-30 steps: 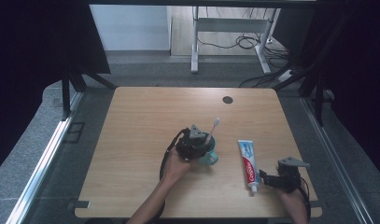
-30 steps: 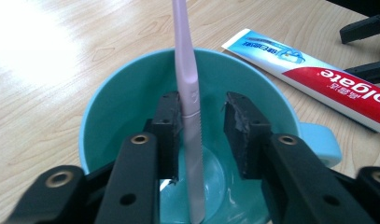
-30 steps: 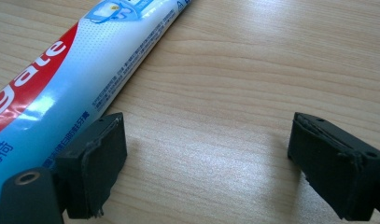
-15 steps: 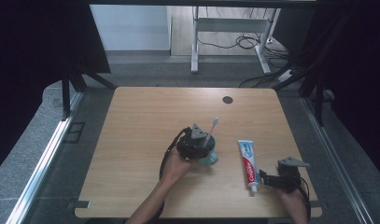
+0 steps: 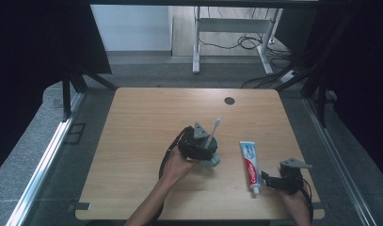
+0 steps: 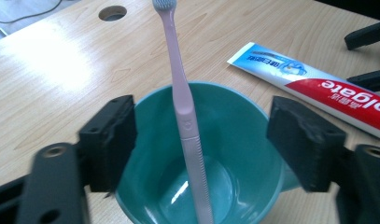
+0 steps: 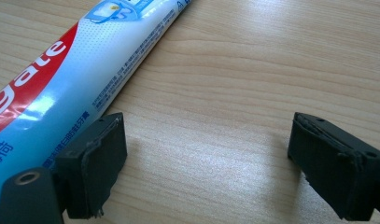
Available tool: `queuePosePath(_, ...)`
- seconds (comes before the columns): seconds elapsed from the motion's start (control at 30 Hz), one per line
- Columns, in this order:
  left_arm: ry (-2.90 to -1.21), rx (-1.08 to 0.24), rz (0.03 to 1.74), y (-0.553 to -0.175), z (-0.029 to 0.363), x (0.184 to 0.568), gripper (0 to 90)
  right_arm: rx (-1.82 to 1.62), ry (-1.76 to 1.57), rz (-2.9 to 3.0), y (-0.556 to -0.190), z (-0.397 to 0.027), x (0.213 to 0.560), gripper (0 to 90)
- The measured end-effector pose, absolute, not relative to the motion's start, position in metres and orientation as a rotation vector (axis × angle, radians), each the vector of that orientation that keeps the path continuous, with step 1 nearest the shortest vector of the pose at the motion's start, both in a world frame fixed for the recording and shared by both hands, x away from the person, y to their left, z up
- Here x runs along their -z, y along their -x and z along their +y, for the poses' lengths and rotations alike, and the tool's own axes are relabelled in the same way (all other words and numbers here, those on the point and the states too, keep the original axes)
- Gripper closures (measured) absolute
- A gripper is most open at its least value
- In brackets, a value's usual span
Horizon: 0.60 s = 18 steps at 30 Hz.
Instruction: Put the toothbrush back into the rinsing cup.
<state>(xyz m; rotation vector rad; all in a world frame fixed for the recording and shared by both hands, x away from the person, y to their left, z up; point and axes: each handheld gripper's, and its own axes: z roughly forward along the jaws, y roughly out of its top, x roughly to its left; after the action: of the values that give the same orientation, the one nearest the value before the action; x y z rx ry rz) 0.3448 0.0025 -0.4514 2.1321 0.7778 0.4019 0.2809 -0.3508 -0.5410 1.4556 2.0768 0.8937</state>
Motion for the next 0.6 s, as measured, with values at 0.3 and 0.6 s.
queuePosePath(0.3,-2.156,-0.43,0.773,-0.342,0.006,0.445,14.5,-0.893,-1.452,2.077,-0.281,-0.351,0.541,11.3)
queuePosePath(0.6,-2.156,-0.446,0.755,-0.338,0.012,0.44,9.9,-0.893,-1.452,2.077,-0.281,-0.351,0.541,11.3)
